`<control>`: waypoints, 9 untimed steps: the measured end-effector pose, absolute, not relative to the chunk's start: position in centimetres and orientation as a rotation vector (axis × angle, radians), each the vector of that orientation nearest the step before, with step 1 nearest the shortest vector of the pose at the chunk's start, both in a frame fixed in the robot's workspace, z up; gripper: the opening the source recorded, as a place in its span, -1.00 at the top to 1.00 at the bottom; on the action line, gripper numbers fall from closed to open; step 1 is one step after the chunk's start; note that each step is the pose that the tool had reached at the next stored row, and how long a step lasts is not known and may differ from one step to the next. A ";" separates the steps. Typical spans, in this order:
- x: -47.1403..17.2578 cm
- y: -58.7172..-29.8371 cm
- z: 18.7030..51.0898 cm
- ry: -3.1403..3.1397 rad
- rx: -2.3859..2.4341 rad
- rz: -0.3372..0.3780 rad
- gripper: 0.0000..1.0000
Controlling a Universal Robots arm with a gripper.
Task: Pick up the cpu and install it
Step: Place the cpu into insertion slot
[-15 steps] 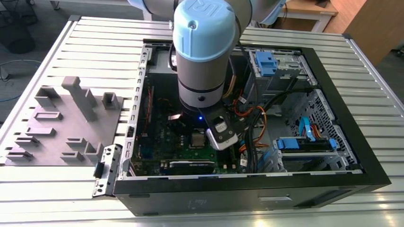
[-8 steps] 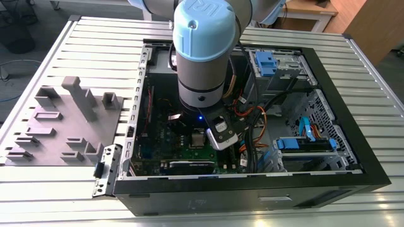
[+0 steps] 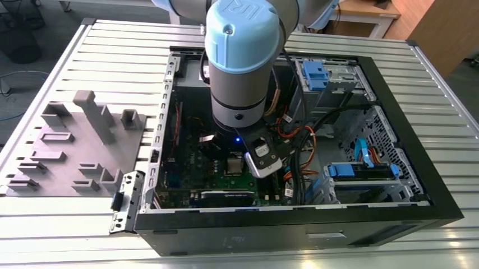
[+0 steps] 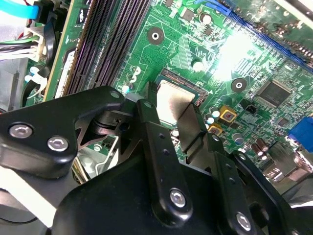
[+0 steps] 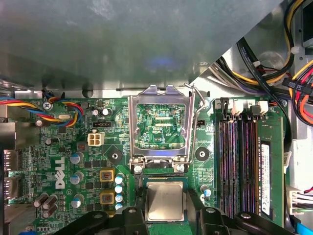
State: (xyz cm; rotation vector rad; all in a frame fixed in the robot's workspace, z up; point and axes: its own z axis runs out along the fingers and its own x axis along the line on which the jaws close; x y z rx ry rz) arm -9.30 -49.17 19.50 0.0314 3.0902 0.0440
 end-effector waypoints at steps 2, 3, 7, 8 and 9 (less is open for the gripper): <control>-9.3 -49.2 19.5 3.090 0.032 0.044 0.11; -9.4 -49.2 19.5 3.090 0.031 0.044 0.11; -9.5 -49.2 19.5 3.087 0.032 0.044 0.11; -9.5 -49.2 19.5 3.087 0.031 0.044 0.11; -9.5 -49.2 19.5 3.087 0.031 0.044 0.11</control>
